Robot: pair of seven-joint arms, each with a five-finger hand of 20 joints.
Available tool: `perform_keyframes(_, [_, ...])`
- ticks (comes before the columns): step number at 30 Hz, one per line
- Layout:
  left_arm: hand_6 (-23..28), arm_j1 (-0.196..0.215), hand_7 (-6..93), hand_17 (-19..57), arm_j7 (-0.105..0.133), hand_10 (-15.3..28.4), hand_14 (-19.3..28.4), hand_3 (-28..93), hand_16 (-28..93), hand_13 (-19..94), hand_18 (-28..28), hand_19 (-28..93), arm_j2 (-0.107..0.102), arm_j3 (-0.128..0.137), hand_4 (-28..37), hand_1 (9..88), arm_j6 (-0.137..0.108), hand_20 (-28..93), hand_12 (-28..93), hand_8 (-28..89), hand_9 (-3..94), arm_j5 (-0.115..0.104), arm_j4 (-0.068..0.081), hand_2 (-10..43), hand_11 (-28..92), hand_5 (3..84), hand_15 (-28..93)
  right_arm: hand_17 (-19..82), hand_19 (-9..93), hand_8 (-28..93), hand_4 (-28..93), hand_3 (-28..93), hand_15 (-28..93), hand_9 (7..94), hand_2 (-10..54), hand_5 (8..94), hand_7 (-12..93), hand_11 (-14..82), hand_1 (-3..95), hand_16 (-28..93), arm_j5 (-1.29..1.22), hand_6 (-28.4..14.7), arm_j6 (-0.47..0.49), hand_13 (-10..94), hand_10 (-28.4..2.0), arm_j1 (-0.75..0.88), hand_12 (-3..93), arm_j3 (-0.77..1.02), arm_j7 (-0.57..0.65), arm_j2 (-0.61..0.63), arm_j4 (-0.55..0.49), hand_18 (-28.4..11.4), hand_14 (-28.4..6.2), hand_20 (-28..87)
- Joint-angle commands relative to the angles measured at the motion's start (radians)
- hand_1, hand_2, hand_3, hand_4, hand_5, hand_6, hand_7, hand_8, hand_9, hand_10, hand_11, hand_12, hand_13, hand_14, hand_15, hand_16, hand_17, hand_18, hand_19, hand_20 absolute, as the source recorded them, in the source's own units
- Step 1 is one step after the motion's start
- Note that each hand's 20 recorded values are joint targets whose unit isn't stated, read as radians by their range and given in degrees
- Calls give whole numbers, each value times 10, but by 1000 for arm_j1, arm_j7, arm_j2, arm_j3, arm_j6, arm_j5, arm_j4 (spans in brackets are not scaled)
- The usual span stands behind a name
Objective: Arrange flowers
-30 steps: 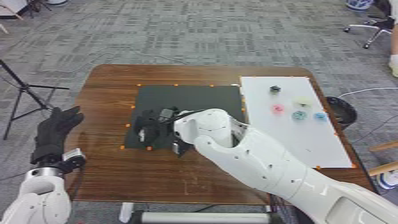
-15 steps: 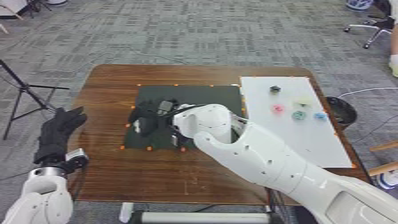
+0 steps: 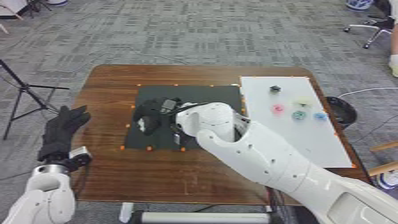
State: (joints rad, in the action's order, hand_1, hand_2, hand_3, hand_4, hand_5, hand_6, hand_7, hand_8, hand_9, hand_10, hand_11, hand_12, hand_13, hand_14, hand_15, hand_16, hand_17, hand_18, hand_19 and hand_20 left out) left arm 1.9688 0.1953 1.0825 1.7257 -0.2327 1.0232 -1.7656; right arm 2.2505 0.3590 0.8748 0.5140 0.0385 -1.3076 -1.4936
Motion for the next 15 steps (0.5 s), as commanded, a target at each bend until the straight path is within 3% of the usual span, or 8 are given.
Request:
perform_keyframes(1, [48,-12,118,74,-7,157,176,596,11,387,115,105,1,-6,-283,196,5,179,118,-66,517,4,-9,143,210,525,173,518,932,-85,-142,666,674,376,-32,443,117,32,347,290,9,7,36,776,-163,24,109,-3,-10,-2,-7,-145,-39,543])
perform_keyframes(15, [48,2,118,73,-4,158,176,593,11,387,115,106,9,5,-283,196,12,179,118,-66,517,2,-14,143,210,526,173,518,932,-81,-139,663,673,382,-22,421,111,35,333,285,-106,10,-105,777,-164,-105,109,-38,48,34,-23,-149,-41,541])
